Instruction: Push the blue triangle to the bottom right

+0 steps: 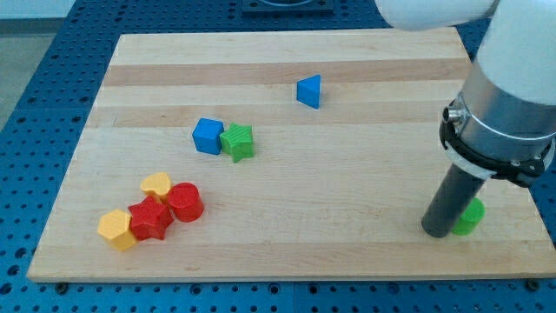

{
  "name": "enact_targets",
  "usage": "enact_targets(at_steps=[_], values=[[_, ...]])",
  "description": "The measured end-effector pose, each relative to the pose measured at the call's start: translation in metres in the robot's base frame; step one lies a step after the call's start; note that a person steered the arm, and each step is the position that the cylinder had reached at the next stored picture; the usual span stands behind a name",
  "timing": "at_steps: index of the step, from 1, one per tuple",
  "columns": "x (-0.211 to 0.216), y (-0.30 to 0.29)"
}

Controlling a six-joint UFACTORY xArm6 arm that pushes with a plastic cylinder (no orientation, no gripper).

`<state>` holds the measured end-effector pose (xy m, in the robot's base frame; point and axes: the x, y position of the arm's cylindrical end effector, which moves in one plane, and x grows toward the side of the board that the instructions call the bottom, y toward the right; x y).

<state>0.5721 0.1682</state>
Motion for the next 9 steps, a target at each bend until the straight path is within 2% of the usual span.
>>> enact_targets(at_steps=[1, 2, 3, 4, 6, 7, 8, 9], values=[[-0.012, -0.035], [-0.064, -0.101], [-0.136, -0.137], [-0.196, -0.140], [-0.212, -0.129], [-0.214, -0.087], [-0.256, -0.081], [-0.316, -0.108]])
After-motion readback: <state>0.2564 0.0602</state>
